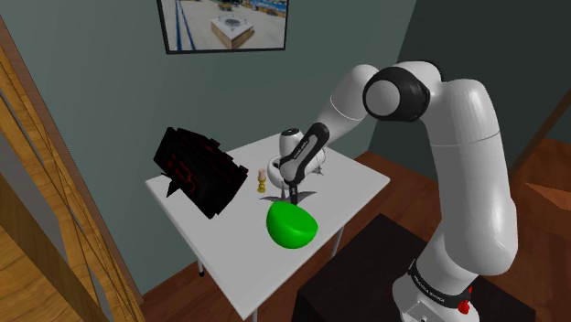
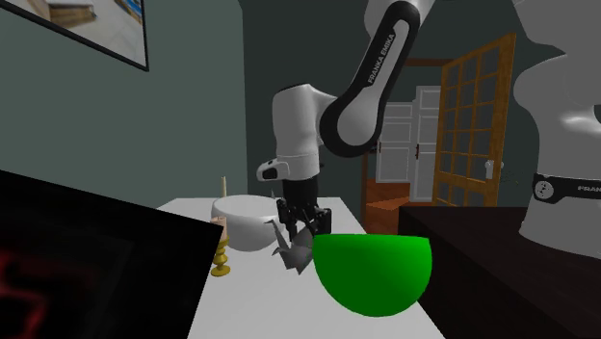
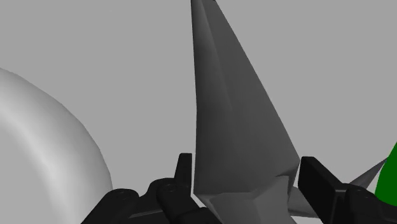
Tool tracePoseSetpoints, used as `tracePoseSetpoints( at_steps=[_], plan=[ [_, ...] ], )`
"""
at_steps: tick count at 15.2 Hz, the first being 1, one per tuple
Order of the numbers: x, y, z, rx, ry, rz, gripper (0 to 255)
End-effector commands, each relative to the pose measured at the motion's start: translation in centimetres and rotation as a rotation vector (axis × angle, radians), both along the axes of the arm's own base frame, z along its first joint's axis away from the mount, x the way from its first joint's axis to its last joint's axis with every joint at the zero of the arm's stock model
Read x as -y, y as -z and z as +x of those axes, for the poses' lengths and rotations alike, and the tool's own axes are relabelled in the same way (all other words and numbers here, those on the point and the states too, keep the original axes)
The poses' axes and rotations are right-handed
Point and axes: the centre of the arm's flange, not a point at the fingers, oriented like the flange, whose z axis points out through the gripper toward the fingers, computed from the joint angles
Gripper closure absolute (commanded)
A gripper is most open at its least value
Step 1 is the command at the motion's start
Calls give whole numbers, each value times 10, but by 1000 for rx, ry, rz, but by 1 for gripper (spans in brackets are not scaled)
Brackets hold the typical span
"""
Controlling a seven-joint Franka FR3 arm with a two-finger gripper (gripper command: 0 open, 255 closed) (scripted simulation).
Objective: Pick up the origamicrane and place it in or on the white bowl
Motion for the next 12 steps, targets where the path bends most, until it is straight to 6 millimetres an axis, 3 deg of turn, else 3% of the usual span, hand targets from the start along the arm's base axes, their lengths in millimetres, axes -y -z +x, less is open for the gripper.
tracePoseSetpoints(
  at_steps=[1,12],
  plan=[
    [-1,-4,-3,-9,-3,1,255],
    [-1,-62,-3,-9,-3,1,255]
  ],
)
